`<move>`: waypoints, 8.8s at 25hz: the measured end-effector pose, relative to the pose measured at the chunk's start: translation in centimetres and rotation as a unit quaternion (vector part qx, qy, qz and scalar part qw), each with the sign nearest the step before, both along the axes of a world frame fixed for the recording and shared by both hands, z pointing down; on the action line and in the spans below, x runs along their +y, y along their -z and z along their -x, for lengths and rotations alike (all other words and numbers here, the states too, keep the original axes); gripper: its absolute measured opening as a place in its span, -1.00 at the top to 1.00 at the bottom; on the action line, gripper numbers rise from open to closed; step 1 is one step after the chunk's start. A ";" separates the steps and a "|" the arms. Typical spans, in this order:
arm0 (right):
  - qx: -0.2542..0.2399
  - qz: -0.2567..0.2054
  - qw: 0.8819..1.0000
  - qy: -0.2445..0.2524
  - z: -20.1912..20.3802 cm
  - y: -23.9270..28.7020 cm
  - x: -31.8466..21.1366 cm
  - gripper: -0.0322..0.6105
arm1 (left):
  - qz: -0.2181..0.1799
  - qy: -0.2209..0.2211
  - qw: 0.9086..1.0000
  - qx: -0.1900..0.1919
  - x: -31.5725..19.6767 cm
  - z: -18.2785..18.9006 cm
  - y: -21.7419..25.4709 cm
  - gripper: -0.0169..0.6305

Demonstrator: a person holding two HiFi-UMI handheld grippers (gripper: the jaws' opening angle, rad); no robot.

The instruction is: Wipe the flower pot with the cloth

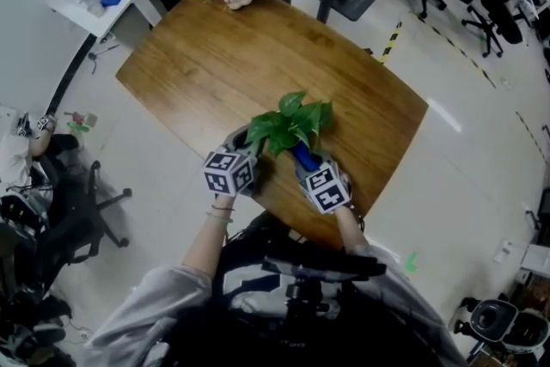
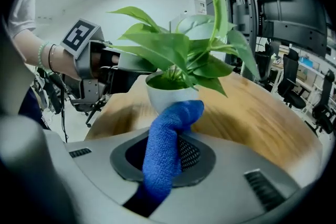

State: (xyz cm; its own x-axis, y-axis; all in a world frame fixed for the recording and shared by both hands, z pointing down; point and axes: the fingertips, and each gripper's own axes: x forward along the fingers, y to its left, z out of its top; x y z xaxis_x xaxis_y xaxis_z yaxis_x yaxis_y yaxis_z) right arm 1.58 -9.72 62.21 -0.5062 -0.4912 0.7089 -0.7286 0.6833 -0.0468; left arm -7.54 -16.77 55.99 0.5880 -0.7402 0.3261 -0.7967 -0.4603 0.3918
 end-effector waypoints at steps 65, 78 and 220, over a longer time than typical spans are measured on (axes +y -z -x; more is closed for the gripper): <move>0.014 -0.068 0.992 0.103 0.9 0.5 -2.4 0.68 | 0.020 -0.003 1.000 0.017 -0.2 0.9 -3.2 0.78; -0.008 -0.038 0.997 0.064 2.0 -0.4 -1.1 0.68 | 0.014 0.016 1.000 0.012 -1.3 2.5 -3.0 0.78; 0.104 -0.115 0.958 0.243 4.4 2.4 -11.1 0.68 | 0.003 0.023 0.997 0.067 -4.8 6.0 -3.0 0.78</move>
State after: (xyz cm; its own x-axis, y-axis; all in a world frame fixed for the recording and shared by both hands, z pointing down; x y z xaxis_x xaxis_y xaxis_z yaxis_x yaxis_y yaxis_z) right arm -2.81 -20.80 59.81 -0.5736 -0.3894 0.7206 -0.2998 0.9185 0.2577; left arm -13.58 -21.55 59.03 0.5918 -0.7660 0.2512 -0.7570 -0.4210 0.4997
